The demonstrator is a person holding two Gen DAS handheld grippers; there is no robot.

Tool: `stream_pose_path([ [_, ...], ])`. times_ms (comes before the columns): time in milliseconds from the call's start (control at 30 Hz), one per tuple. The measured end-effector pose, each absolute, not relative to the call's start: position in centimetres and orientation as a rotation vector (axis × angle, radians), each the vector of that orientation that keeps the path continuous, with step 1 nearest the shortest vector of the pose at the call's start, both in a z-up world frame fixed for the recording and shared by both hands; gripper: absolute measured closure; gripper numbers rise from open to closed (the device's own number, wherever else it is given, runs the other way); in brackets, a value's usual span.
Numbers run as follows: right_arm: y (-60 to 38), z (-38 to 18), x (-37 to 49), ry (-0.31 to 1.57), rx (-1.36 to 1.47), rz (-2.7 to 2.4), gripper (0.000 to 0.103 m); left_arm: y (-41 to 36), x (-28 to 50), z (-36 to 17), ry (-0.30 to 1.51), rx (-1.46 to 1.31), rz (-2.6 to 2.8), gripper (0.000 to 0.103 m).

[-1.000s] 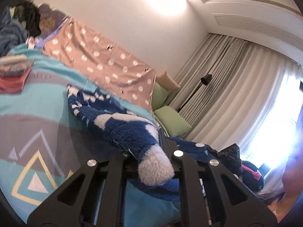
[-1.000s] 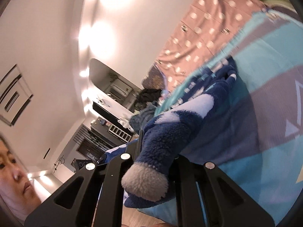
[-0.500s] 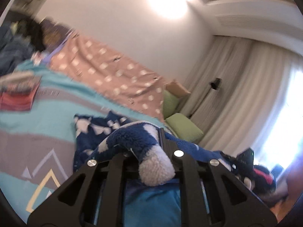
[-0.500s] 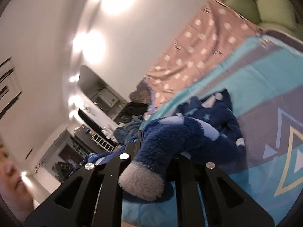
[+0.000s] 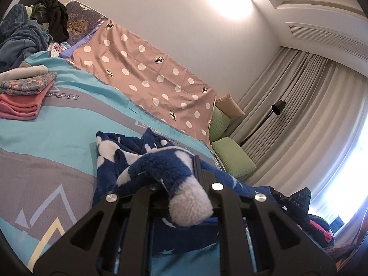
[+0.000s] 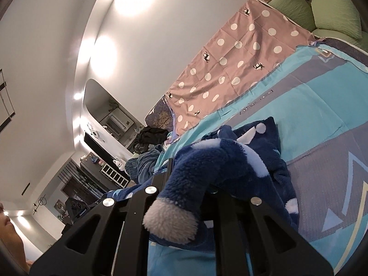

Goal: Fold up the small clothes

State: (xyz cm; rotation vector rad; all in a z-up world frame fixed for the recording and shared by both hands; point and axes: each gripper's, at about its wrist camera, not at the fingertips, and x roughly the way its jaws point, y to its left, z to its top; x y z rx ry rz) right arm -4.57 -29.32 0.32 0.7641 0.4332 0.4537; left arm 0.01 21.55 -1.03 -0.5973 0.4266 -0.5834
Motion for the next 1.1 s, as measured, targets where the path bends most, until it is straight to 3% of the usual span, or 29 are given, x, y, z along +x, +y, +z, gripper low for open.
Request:
stream_pose_path([
  [567,-29.5,-1.0,-3.1,0.466,0.753,0.437,0.09,20.3,1.0,-1.0,0.45,-0.523,-0.521,0.091],
  [1100,-28.6,1.6,0.0,0.448,0.657,0.413,0.09,19.5,2.7,1.7,0.399,-0.438,-0.489,0.091],
])
